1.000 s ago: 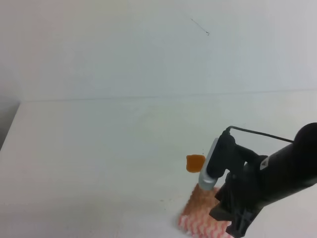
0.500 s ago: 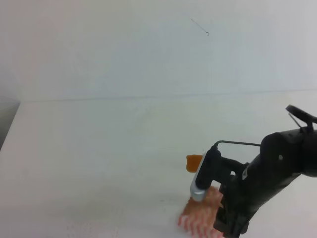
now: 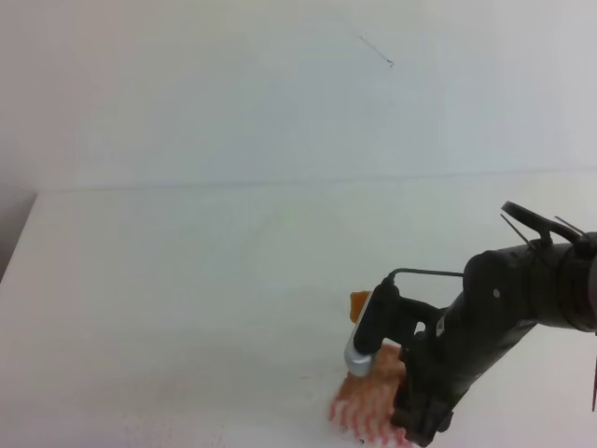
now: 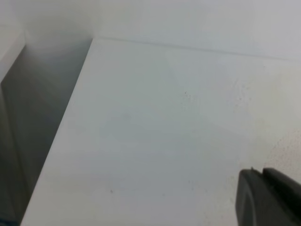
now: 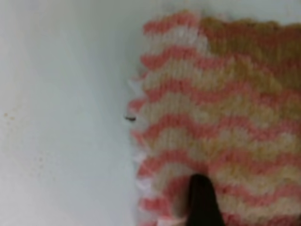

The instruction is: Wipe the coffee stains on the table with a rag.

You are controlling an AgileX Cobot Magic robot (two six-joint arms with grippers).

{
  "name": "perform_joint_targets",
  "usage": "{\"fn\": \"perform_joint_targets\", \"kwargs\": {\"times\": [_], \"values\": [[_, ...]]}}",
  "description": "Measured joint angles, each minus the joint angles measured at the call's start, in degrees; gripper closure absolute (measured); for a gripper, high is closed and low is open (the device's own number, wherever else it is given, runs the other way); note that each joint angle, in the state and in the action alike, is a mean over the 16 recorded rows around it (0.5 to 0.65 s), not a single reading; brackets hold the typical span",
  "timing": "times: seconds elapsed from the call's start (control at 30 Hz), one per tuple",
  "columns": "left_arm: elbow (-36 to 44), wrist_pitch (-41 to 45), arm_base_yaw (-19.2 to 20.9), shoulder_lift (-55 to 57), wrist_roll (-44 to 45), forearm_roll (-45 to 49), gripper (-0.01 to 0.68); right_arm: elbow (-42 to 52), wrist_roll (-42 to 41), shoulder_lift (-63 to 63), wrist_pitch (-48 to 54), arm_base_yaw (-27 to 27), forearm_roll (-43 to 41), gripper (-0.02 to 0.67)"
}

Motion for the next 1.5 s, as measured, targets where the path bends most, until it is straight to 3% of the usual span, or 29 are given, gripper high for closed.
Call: {"fn": "perform_joint_targets", "kwargs": {"times": [0.33, 0.5, 0.73, 1.17, 1.33, 1.5], "values": [[0.0, 0.0, 0.0, 0.0, 0.0, 0.0, 0.675, -1.92, 1.28, 1.23, 0.5, 0.5, -0.17, 0.523], [0.0, 0.0, 0.0, 0.0, 0.0, 0.0, 0.675, -4.75, 3.42, -0.08, 1.58, 0.34, -0.2, 0.609], [0.0, 0.0, 0.0, 0.0, 0.0, 0.0, 0.675, -11.57, 8.44, -2.41, 2.53, -2.96, -1.14, 0.617], [0.0, 0.0, 0.0, 0.0, 0.0, 0.0, 0.675, -18.28, 20.04, 1.8, 4.98, -16.88, -4.53, 0.618], [0.0, 0.0, 0.0, 0.0, 0.0, 0.0, 0.675, -18.6, 22.05, 5.91, 5.43, -17.71, -5.07, 0.618], [0.0, 0.0, 0.0, 0.0, 0.0, 0.0, 0.675, -19.95, 22.51, 9.89, 4.63, -15.14, -5.37, 0.618]]}}
